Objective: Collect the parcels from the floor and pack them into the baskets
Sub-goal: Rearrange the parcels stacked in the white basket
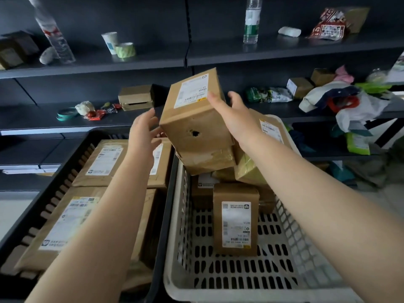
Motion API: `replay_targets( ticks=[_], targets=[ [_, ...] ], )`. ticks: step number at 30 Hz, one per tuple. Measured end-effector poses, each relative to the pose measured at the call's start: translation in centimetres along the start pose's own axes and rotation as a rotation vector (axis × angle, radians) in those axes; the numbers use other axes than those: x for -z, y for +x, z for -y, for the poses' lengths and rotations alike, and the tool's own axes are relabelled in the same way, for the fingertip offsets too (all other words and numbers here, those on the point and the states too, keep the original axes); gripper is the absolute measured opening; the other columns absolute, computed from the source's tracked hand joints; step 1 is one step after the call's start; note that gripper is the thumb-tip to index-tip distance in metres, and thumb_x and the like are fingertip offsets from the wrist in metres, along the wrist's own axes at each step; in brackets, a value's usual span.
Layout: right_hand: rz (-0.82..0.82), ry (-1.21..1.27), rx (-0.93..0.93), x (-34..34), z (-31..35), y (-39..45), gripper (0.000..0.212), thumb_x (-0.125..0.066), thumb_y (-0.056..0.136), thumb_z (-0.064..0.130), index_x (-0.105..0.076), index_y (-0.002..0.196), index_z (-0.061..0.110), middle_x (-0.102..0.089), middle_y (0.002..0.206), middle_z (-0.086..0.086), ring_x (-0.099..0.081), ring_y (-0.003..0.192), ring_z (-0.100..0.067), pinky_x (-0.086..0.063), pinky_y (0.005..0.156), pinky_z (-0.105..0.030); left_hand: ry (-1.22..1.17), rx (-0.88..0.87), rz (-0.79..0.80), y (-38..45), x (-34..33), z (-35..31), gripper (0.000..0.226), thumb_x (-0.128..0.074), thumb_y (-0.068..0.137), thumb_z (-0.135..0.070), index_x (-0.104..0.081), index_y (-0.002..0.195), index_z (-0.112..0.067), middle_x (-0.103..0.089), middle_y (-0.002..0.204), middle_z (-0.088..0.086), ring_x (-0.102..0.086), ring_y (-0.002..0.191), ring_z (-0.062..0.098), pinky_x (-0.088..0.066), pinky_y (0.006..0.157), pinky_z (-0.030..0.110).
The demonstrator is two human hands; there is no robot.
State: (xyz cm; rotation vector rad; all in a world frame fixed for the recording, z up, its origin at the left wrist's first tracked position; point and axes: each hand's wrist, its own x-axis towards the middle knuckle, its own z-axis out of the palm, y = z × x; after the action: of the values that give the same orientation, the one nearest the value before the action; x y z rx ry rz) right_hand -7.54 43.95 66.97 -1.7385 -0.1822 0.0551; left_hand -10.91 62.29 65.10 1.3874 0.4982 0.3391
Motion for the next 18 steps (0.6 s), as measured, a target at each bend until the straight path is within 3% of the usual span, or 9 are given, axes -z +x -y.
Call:
replay_targets(
  ticks=[3,5,6,8,10,12,15,18],
  targets=[
    [-0.086,-0.001,0.08,1.2,-1.4,-2.2,0.076,-0.057,0.081,0.059,-0.026,0.143,0.027,-0.031,0.147,0.006,-0.033,0.125,-0.008,-0.027,0.094,-0.024,-0.135,-0.179,-0.217,-2.5,1.6,0.9,0.004,-0.052,0.088,-0.021,-0.055,0.089,-0.023,-0.061,0.083,-0.006,-0.062,0.077,0.007,-0.052,0.073,0.028],
    [-0.157,-0.011,0.138,2.3,-3.4,-4.7,0.06,-0.059,0.08,0.054,-0.04,0.131,0.029,-0.044,0.133,0.012,-0.043,0.115,-0.002,-0.032,0.088,-0.017,-0.197,-0.273,-0.292,-4.9,2.2,2.5,0.017,-0.046,0.083,-0.01,-0.05,0.072,-0.022,-0.053,0.061,-0.013,-0.053,0.058,0.006,-0.046,0.059,0.024],
    [-0.189,-0.044,0.152,2.7,-4.7,-6.0,0.047,-0.06,0.079,0.051,-0.047,0.12,0.03,-0.051,0.122,0.014,-0.049,0.107,0.001,-0.035,0.083,-0.014,-0.159,-0.318,-0.222,-6.0,2.1,3.5,0.021,-0.044,0.079,-0.008,-0.049,0.066,-0.023,-0.051,0.056,-0.013,-0.05,0.055,0.006,-0.044,0.056,0.023],
    [-0.205,-0.16,0.123,3.5,-7.8,-8.3,0.026,-0.06,0.081,0.045,-0.054,0.099,0.026,-0.058,0.098,0.013,-0.054,0.088,0.006,-0.038,0.072,-0.01,0.092,-0.344,0.067,-8.0,0.7,5.6,0.018,-0.049,0.076,-0.015,-0.05,0.062,-0.027,-0.053,0.058,-0.012,-0.05,0.057,0.006,-0.044,0.055,0.019],
    [-0.179,-0.31,0.004,4.0,-11.0,-9.6,0.017,-0.062,0.083,0.038,-0.055,0.09,0.024,-0.058,0.086,0.012,-0.055,0.08,0.005,-0.038,0.063,-0.01,0.437,-0.223,0.314,-8.6,-1.5,8.1,0.005,-0.057,0.077,-0.026,-0.054,0.074,-0.029,-0.058,0.073,-0.012,-0.056,0.07,0.007,-0.046,0.06,0.021],
    [-0.088,-0.446,-0.241,4.3,-13.9,-9.7,0.031,-0.064,0.082,0.04,-0.053,0.102,0.018,-0.057,0.092,0.01,-0.056,0.086,-0.007,-0.038,0.062,-0.017,0.715,0.012,0.394,-8.0,-3.0,10.5,0.02,-0.061,0.08,-0.028,-0.052,0.098,-0.025,-0.058,0.095,-0.006,-0.056,0.081,0.009,-0.047,0.065,0.026],
    [0.081,-0.431,-0.604,4.3,-16.7,-9.1,0.068,-0.068,0.078,0.042,-0.04,0.127,0.004,-0.057,0.117,-0.008,-0.058,0.102,-0.024,-0.049,0.076,-0.032,0.829,0.35,0.44,-6.9,-3.8,13.2,0.06,-0.06,0.083,-0.028,-0.035,0.136,-0.012,-0.052,0.12,0.004,-0.053,0.1,0.017,-0.043,0.074,0.028],
    [0.079,-0.332,-0.658,4.2,-18.2,-8.9,0.087,-0.068,0.08,0.041,-0.018,0.144,0.008,-0.044,0.139,-0.011,-0.049,0.12,-0.029,-0.044,0.091,-0.035,0.858,0.548,0.518,-6.7,-3.8,15.4,0.07,-0.059,0.086,-0.023,-0.022,0.144,-0.011,-0.041,0.14,0.012,-0.041,0.126,0.03,-0.038,0.085,0.035]
  ],
)
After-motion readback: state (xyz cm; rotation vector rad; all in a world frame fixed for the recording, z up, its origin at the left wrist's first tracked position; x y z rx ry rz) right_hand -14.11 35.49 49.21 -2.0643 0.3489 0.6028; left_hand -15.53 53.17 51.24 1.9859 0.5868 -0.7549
